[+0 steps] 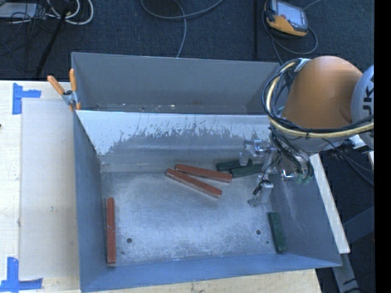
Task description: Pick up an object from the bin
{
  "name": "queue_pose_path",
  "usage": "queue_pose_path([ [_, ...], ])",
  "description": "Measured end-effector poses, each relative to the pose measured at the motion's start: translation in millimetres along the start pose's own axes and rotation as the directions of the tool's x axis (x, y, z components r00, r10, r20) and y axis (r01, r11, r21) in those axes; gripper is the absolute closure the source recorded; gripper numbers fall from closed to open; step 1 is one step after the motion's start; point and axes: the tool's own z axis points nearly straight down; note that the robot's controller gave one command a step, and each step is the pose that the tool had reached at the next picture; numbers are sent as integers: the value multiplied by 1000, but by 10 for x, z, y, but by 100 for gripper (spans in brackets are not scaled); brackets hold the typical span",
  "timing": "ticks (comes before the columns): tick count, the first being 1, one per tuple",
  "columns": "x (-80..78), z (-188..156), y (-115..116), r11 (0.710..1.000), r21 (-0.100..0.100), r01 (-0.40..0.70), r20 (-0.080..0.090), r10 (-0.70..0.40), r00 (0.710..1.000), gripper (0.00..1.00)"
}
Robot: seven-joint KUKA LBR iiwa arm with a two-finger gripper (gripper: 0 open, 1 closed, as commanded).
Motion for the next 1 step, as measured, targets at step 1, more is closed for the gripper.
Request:
queue_pose_path([
  [1, -290, 1131, 492, 995, -2, 102, -6, -102, 995, 0],
])
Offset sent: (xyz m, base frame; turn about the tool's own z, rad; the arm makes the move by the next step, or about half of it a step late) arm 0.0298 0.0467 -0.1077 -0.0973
